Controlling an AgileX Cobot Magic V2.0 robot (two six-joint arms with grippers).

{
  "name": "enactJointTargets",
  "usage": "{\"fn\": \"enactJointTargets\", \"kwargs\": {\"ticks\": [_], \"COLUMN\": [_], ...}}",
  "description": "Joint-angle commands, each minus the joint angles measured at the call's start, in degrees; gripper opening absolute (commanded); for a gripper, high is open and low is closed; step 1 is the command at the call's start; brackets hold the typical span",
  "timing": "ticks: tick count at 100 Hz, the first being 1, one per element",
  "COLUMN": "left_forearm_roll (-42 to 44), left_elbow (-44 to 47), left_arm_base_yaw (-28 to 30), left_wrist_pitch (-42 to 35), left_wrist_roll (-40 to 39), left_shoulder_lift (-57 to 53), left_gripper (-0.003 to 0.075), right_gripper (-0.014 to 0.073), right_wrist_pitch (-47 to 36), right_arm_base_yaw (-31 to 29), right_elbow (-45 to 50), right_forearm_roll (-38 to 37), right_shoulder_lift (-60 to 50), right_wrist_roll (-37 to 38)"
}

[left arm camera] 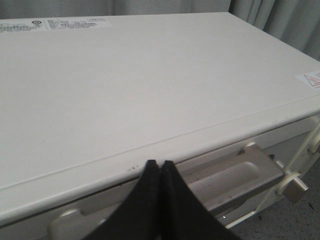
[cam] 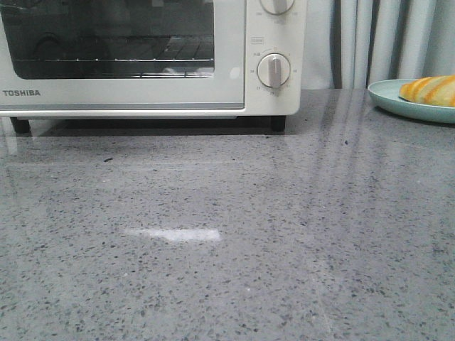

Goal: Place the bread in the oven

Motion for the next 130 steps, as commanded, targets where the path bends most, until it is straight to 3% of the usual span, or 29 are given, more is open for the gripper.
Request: {"fn": "enactJointTargets", "kwargs": {"ticks": [1,61,97,130], "left_forearm_roll": [0.44,0.44,0.44,0.56], "left_elbow": [0.33,26.61,29.73,29.73], "left_arm_base_yaw": [-0.59,-3.42,-3.42,-3.42], "left_wrist_pitch": [2.91,0.01,-1.25,5.02], "left_wrist_roll": [-0.03,-0.14,-0.14,-3.71], "left_shoulder_lift": [-1.61,-12.08,-12.08,-12.08], "left_gripper": [-0.0022,-0.0022,-0.0022,-0.0022], "right_gripper": [-0.0060,-0.0059,-0.0059,-0.0059], "right_wrist_pitch": [-3.76,-3.75,-3.85,-1.33], "right_arm_base_yaw": [-0.25,-0.25,-0.25,-0.25], "right_elbow": [-1.91,-1.91,-1.91,-3.96], "right_forearm_roll": [-0.75,-1.71,-1.71,-1.71], "right_shoulder_lift": [1.04,1.04,1.04,2.58], "right_wrist_roll": [-0.52,-0.52,-0.52,-0.52]}}
